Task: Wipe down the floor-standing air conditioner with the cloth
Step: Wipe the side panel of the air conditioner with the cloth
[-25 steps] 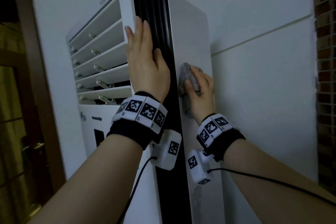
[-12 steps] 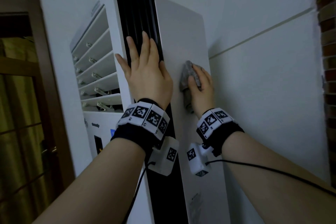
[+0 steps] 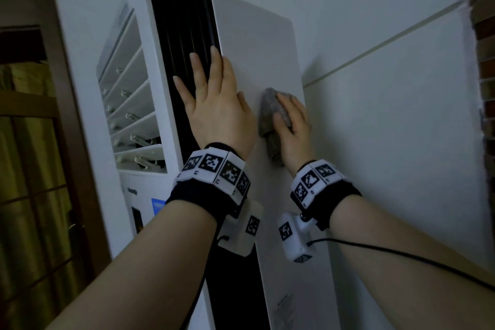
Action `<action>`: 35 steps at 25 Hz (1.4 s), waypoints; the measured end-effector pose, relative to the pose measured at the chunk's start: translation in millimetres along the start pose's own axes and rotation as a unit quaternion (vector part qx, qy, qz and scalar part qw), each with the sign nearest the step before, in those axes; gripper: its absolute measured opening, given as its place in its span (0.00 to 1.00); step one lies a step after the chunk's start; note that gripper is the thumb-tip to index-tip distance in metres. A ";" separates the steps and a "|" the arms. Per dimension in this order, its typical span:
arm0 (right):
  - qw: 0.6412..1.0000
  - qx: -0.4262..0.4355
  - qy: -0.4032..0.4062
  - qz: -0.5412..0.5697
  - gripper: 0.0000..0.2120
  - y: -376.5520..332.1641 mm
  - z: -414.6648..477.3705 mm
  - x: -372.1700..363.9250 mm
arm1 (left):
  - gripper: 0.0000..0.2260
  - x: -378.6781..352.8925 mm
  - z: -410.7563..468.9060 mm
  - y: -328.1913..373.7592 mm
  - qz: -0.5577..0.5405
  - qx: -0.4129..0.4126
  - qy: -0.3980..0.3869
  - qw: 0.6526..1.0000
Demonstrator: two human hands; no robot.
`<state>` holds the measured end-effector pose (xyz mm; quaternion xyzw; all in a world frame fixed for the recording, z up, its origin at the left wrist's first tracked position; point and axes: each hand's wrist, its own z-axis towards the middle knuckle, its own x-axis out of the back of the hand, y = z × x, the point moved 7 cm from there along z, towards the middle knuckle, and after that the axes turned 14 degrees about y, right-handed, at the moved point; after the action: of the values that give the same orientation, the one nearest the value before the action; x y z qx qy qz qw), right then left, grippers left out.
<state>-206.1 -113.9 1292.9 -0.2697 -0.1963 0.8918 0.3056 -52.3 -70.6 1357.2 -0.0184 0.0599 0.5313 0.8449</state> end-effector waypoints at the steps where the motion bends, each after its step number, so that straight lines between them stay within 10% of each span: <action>1: 1.000 0.026 -0.017 -0.004 0.18 -0.5 -2.2 -0.6 | 0.26 -2.2 -0.7 2.2 0.009 -0.002 -0.002 1.000; 14: 0.997 -0.052 0.049 -0.009 0.18 26.4 35.8 6.0 | 0.28 -12.4 -0.7 12.3 0.037 0.007 0.003 0.999; 19: 0.993 0.113 -0.014 0.016 0.19 3.6 17.8 -3.5 | 0.28 -13.6 -1.8 13.8 0.047 0.003 0.019 0.999; 24: 0.998 -0.035 0.047 -0.002 0.19 26.8 44.3 1.7 | 0.28 -14.3 -1.8 14.4 0.055 -0.002 0.032 0.998; 35: 0.999 0.014 0.038 -0.009 0.19 21.1 43.6 2.3 | 0.28 -15.5 -3.4 14.8 0.063 -0.006 0.046 0.997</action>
<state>-243.1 -136.0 1315.1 -0.2974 -0.1739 0.8809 0.3245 -72.6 -78.3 1356.1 -0.0443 0.0966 0.5827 0.8057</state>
